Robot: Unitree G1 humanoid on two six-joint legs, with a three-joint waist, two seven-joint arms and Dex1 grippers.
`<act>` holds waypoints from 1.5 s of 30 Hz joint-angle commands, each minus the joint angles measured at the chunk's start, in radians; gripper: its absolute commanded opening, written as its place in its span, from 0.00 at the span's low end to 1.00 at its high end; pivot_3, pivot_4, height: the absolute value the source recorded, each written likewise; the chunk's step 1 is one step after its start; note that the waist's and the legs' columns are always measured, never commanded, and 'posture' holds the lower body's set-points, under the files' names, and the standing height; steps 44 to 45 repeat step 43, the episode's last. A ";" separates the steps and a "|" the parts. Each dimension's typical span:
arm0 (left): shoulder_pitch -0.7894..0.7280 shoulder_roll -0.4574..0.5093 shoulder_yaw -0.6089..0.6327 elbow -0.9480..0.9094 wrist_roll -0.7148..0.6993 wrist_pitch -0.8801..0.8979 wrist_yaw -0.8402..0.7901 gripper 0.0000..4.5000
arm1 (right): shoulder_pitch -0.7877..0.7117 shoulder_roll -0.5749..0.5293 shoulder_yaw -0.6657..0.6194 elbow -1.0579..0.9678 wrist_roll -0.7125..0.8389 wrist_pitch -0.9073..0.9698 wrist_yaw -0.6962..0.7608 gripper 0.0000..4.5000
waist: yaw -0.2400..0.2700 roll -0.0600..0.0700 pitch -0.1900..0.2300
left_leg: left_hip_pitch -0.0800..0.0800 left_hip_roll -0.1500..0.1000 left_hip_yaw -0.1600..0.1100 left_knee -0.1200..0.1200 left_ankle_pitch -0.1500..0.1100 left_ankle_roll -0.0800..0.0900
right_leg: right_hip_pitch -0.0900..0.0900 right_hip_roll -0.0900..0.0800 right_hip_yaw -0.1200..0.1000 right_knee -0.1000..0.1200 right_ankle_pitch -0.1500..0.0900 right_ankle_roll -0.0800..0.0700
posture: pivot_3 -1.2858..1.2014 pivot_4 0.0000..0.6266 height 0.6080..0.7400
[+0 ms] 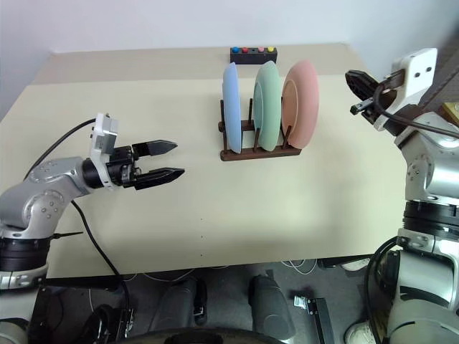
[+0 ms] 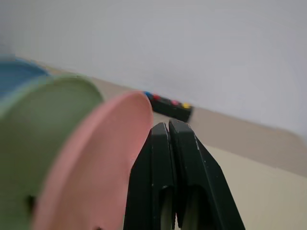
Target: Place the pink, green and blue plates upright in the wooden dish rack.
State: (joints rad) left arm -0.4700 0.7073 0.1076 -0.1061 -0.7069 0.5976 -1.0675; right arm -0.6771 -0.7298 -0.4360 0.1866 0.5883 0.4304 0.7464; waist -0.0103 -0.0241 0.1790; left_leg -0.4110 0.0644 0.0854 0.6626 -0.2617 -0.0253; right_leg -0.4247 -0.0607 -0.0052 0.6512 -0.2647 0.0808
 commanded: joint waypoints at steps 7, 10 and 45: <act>-0.094 0.027 0.057 0.116 0.058 -0.133 -0.070 1.00 | 0.139 -0.049 0.009 -0.352 0.341 0.267 0.198 0.12 | -0.003 -0.001 -0.001 | 0.000 0.001 0.000 0.000 0.000 0.001 | 0.000 0.000 0.000 0.000 0.000 0.000 | 0.52 0.24 1.00; -0.103 0.032 0.067 0.132 0.074 -0.159 -0.072 1.00 | 0.163 -0.055 0.036 -0.371 0.335 0.261 0.226 0.39 | -0.002 -0.001 -0.001 | 0.000 0.000 0.000 0.001 0.000 0.001 | 0.000 0.000 0.000 0.000 0.000 0.000 | 0.52 0.24 1.00; 0.041 0.072 0.157 0.013 0.043 -0.128 -0.024 1.00 | 0.460 -0.038 0.220 -0.482 0.041 -0.111 0.376 0.99 | -0.001 -0.002 -0.001 | 0.000 0.000 0.000 0.000 0.000 0.001 | 0.000 0.000 0.000 0.000 0.000 0.000 | 0.52 0.24 1.00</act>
